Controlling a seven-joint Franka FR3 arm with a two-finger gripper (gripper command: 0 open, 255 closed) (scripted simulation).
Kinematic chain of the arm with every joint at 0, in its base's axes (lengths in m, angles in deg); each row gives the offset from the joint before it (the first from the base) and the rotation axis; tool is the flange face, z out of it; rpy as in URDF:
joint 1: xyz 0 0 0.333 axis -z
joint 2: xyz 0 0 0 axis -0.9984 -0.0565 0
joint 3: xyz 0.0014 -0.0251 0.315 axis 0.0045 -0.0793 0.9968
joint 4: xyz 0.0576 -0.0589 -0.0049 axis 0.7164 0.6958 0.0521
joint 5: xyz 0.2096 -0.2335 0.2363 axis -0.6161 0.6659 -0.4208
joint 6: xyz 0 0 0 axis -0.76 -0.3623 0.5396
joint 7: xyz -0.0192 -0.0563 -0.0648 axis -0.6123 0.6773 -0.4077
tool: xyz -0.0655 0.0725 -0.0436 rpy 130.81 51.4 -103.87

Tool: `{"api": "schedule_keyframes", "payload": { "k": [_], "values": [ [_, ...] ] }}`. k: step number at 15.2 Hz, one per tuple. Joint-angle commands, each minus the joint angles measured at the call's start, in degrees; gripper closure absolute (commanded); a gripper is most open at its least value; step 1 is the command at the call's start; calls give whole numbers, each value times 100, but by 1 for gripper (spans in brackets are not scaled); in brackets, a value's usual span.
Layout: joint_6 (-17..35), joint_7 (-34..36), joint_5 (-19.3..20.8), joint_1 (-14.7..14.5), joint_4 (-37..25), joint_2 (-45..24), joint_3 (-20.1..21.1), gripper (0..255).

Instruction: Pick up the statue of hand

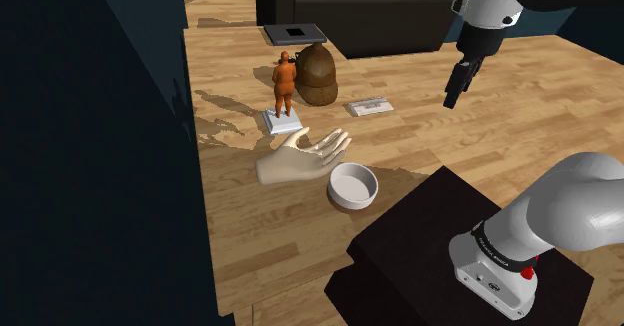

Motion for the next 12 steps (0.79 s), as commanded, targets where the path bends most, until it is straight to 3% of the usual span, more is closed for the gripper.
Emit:
{"api": "schedule_keyframes", "payload": {
  "k": [1,12],
  "values": [
    [0,0,0,0,0,0,0,0],
    [2356,2340,-778,58,741,-1069,1183,0]
  ]
}}
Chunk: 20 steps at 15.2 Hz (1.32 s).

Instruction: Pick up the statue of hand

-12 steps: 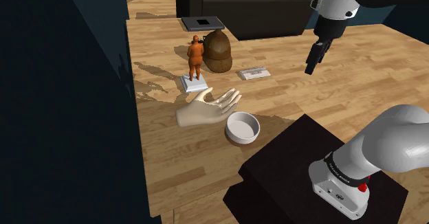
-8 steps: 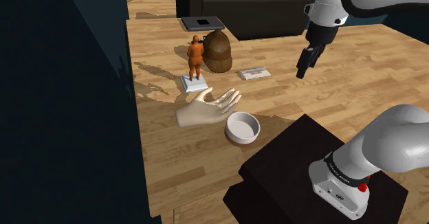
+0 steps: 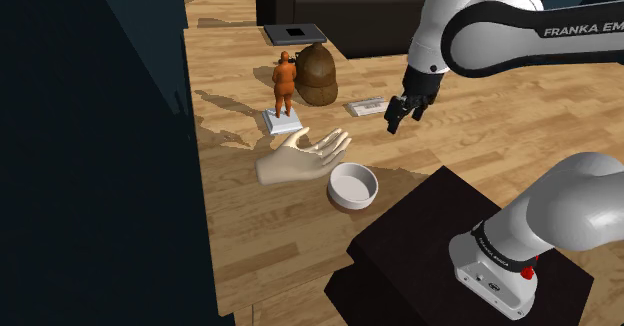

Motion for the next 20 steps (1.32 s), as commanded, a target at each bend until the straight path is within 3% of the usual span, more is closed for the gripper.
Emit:
{"api": "schedule_keyframes", "payload": {
  "k": [1,6,10,15,20],
  "values": [
    [496,475,-83,37,-17,-393,249,0],
    [1594,1623,-13,223,-175,-1402,792,0],
    [2363,2697,400,450,-494,-2344,1179,0],
    [3048,4314,1460,636,-1127,-3622,1411,0],
    [3358,5902,2643,370,-2004,-4859,1103,0]
  ]
}}
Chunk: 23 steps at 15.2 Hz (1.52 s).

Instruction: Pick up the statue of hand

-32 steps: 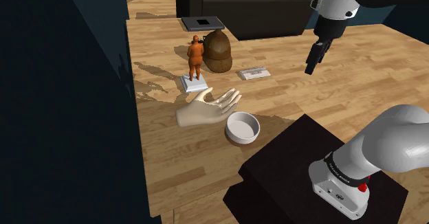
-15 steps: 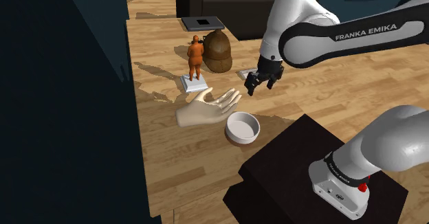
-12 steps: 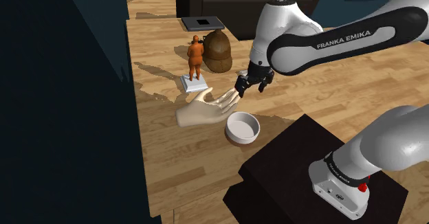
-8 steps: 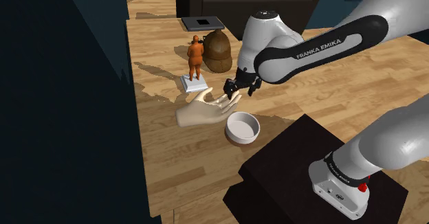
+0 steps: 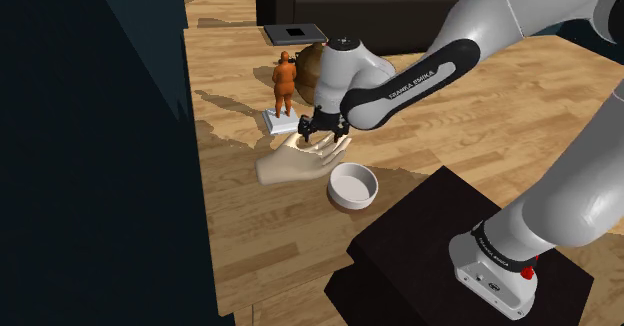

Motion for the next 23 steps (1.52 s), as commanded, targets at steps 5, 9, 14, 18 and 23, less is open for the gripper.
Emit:
{"api": "schedule_keyframes", "payload": {
  "k": [5,9,14,18,23],
  "values": [
    [141,1501,974,-552,-1266,-1363,-633,0],
    [122,2163,1245,-889,-2209,-2180,-1032,0],
    [97,2572,1343,-1109,-3016,-2858,-1319,0],
    [261,2670,1438,-1169,-3090,-3098,-1407,0],
    [363,2729,1495,-1208,-3146,-3254,-1465,255]
  ]
}}
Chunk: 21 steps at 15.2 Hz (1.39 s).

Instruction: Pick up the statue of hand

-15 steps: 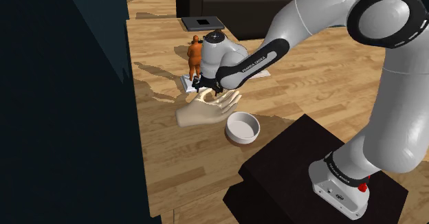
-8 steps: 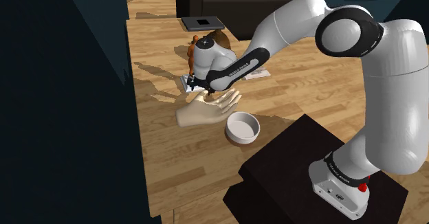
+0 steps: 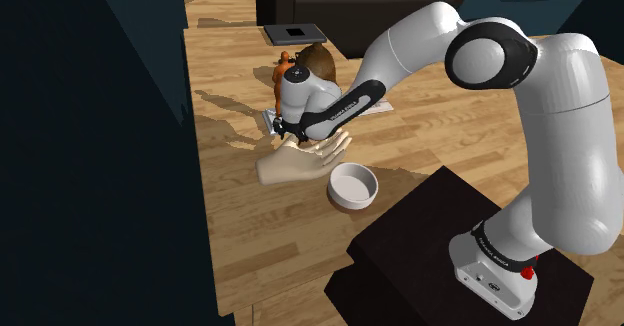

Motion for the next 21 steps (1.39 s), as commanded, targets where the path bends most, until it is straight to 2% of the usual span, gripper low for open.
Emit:
{"api": "schedule_keyframes", "payload": {
  "k": [1,9,21],
  "values": [
    [-1,1,4,-1,-1,-17,-5,255],
    [-3,2,4,-2,-5,-20,-5,255],
    [-504,-295,-285,177,195,686,258,255]
  ]
}}
